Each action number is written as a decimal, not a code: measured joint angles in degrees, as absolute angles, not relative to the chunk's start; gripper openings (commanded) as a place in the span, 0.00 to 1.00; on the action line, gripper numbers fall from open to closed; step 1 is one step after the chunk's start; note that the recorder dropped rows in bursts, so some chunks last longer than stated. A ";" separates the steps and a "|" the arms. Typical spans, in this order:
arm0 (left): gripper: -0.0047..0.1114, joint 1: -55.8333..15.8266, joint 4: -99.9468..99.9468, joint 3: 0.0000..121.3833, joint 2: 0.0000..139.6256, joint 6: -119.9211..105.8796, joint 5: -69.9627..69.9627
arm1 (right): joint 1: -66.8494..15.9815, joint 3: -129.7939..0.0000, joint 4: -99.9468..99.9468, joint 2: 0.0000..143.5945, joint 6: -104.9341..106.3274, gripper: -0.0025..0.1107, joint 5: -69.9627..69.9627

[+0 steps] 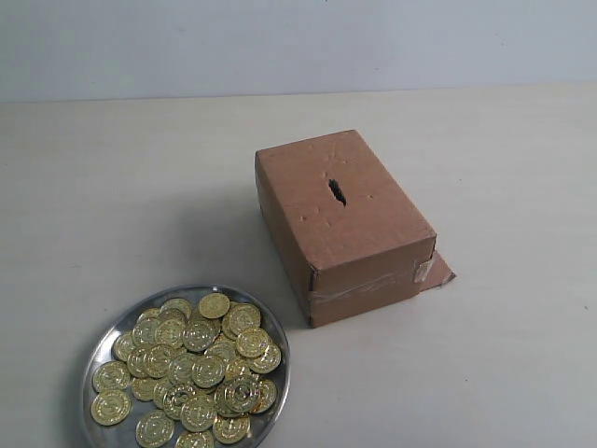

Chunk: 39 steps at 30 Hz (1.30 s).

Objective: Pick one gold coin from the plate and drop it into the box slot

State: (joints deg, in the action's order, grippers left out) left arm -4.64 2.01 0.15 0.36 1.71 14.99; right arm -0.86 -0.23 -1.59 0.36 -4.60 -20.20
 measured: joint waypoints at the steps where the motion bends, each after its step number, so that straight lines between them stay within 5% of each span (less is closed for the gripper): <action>1: 0.04 -4.64 2.01 0.15 0.36 1.71 15.10 | -0.86 -0.23 -1.59 0.36 -4.60 0.02 -20.20; 39: 0.04 -4.64 2.01 0.15 0.36 1.71 20.51 | -0.86 -0.23 -1.59 0.36 -4.60 0.02 -20.25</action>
